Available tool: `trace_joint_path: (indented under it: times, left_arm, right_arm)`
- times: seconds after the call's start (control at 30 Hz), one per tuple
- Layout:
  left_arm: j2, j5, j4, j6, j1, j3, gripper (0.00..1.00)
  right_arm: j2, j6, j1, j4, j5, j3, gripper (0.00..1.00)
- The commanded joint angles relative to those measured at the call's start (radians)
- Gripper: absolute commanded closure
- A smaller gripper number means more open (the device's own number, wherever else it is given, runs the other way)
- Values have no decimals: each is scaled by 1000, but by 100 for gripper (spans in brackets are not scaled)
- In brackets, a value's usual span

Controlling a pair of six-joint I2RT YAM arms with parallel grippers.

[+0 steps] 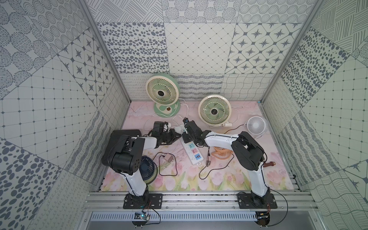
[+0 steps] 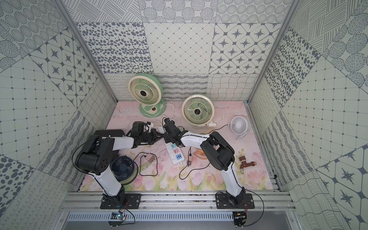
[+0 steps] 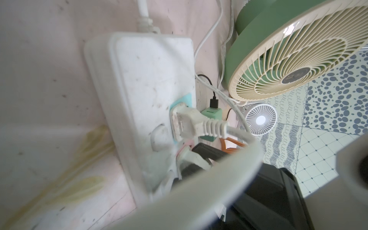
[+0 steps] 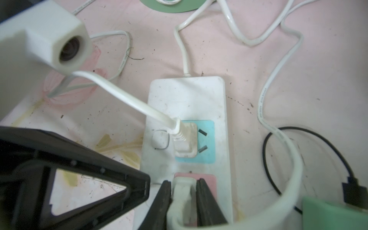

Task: Unplug the desk fan from the power strip
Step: Remove the plug from the socket.

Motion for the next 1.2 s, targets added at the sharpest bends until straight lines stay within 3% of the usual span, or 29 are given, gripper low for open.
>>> trace_joint_path:
  times: [0.0,0.27,0.37,0.5,0.7,0.93,1.17]
  left_arm:
    - [22,11,-8,17,-18,34,100]
    - [40,-76,-137,64,-45,79,100]
    - [50,-104,-168,65,-46,82,100]
    - [74,-125,-183,55,-44,81,100]
    - [107,-120,-179,45,-44,85,100]
    - [87,-128,-202,57,-41,82,100]
    - [82,-129,-206,56,-32,77,100]
  right_arm:
    - [21,3,-3,35,10,27,82]
    - [-1,-77,43,35,100,27,94]
    - [-9,-82,48,49,117,17,94]
    - [-27,15,4,95,37,-23,95]
    - [-1,-90,75,47,154,28,95]
    - [-11,4,24,87,42,-3,95]
    - [18,-84,83,36,130,49,95]
